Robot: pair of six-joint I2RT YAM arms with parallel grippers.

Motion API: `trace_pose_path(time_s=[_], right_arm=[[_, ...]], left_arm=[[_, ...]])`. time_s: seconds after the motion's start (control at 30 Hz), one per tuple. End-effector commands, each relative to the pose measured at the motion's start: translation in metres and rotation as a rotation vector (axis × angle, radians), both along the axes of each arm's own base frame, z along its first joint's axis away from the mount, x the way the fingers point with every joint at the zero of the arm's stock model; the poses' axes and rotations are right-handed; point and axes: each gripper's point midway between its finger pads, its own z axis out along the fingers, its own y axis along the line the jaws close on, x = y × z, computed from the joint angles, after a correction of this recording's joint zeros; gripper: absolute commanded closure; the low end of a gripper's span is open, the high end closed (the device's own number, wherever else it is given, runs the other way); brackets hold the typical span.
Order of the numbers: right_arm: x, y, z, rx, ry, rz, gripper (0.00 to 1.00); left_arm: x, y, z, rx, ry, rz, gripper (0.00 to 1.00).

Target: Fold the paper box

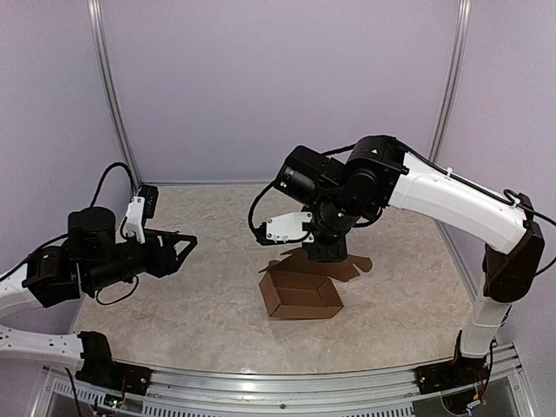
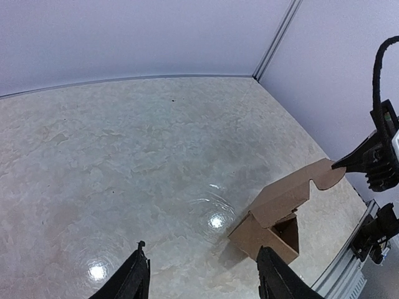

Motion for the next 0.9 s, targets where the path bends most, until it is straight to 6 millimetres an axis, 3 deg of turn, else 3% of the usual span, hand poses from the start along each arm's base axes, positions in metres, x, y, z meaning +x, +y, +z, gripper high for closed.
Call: trace_pose_path(time_s=[0.0,0.3,0.53,0.73,0.87], right_arm=[[-0.007,-0.007,-0.007,-0.08,0.033,0.018,0.97],[0.006,0.012,0.005,0.007,-0.034,-0.003,0.77],[0.01,0.015,0.035,0.163,-0.1,-0.028,0.68],[0.016,-0.001,0.061,0.373,-0.165,-0.113,0.48],[0.018,-0.025,0.057,0.514,-0.164,-0.207,0.4]], left_arm=[[-0.001,0.003,-0.01,0.031,0.013,0.008,0.43],[0.001,0.0,-0.021,0.056,0.033,0.009,0.43],[0.001,-0.005,-0.034,0.076,0.054,-0.003,0.42],[-0.004,-0.012,-0.047,0.073,0.063,-0.054,0.35],[-0.01,-0.024,-0.056,0.06,0.072,-0.127,0.3]])
